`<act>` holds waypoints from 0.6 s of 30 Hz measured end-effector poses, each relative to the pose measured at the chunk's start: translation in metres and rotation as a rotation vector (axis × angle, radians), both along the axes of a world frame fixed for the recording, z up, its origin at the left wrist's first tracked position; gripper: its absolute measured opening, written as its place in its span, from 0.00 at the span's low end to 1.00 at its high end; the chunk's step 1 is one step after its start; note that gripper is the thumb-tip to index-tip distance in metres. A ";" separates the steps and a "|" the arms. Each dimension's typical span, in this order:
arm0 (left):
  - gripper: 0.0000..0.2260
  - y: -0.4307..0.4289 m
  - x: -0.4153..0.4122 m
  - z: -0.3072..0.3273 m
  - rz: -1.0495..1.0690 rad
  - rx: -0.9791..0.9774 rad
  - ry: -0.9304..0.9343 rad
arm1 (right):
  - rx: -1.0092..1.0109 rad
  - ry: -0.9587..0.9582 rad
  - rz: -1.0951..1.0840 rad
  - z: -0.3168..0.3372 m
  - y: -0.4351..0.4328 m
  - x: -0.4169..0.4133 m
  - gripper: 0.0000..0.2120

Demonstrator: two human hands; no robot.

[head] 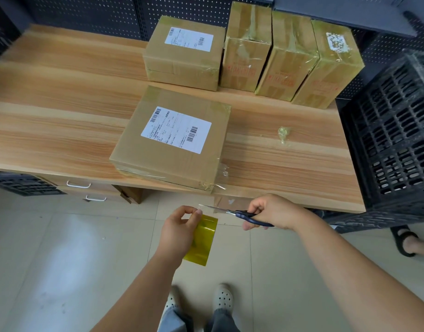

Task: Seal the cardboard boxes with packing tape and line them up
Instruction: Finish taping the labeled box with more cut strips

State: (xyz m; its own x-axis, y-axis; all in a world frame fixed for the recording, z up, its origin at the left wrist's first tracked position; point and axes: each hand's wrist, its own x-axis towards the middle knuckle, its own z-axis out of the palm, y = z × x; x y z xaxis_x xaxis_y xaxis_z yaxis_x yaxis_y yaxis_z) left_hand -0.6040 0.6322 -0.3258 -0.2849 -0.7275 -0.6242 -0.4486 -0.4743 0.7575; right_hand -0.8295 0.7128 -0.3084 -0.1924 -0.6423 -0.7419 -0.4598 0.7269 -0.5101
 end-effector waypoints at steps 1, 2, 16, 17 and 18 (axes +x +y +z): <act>0.07 0.000 0.000 -0.001 -0.001 0.000 -0.002 | 0.000 0.005 0.006 0.001 0.000 -0.001 0.22; 0.08 0.000 0.001 -0.002 0.002 0.000 -0.001 | -0.001 0.016 0.007 0.000 0.001 -0.001 0.21; 0.05 -0.022 0.005 -0.002 -0.138 -0.046 -0.117 | 0.169 0.203 0.342 0.028 0.002 0.011 0.35; 0.05 -0.026 0.002 0.000 -0.166 -0.070 -0.137 | 0.163 0.243 0.364 0.029 0.001 0.013 0.36; 0.04 -0.030 -0.001 0.003 -0.193 -0.094 -0.152 | 0.161 0.287 0.391 0.030 0.000 0.014 0.36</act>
